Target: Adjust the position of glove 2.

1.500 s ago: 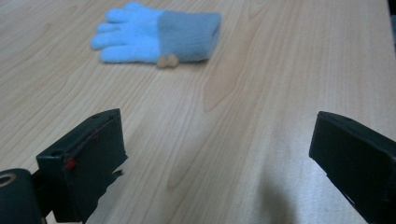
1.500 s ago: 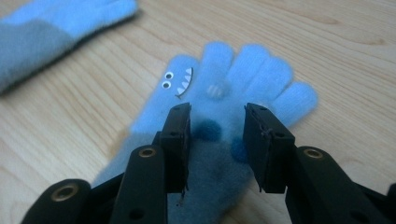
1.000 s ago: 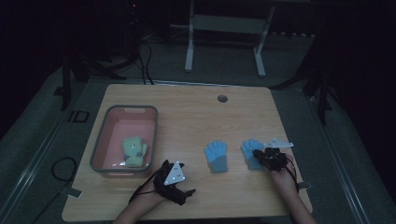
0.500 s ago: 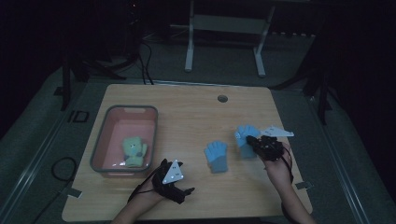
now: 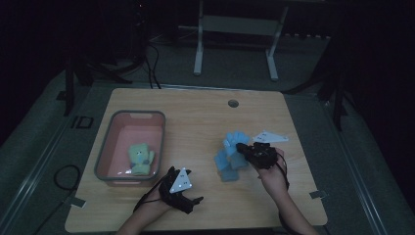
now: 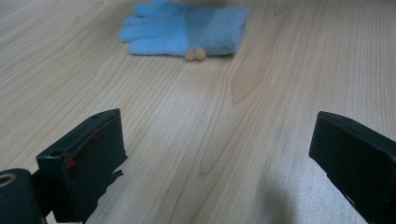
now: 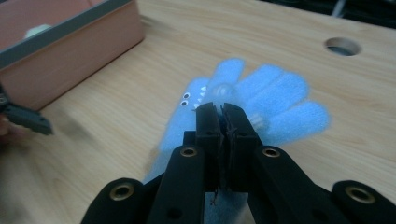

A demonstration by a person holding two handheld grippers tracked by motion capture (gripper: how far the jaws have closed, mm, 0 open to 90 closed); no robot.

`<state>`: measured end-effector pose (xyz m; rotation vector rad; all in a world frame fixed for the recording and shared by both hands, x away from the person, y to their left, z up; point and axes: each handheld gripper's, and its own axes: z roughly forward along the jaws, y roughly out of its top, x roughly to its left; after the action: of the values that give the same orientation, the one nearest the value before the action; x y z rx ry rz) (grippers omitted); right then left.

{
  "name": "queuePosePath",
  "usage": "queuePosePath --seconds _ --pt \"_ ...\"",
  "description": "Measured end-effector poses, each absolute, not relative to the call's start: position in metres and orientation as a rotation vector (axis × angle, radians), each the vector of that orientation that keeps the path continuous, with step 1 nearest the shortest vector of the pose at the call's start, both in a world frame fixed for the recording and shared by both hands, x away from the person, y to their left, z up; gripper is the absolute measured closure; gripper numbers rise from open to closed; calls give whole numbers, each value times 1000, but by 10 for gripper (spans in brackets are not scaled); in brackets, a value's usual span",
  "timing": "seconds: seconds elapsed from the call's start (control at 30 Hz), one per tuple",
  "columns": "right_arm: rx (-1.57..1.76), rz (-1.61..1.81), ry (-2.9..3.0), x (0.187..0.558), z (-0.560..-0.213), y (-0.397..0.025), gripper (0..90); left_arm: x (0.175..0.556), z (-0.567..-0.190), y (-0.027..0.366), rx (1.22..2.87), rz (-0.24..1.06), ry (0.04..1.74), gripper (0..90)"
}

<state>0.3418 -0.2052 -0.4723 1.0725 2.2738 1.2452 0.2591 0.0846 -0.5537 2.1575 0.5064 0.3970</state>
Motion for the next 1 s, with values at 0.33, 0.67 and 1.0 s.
queuePosePath --seconds 0.33,0.67,1.0 --pt "1086 1208 2391 339 -501 -189 861 259 -554 84 2157 395 503 39" --pt "1115 1162 2423 340 -521 -183 860 259 -555 83 2162 394 502 38" --pt "1148 1124 2436 348 -536 -187 845 258 -554 83 2162 394 500 39"
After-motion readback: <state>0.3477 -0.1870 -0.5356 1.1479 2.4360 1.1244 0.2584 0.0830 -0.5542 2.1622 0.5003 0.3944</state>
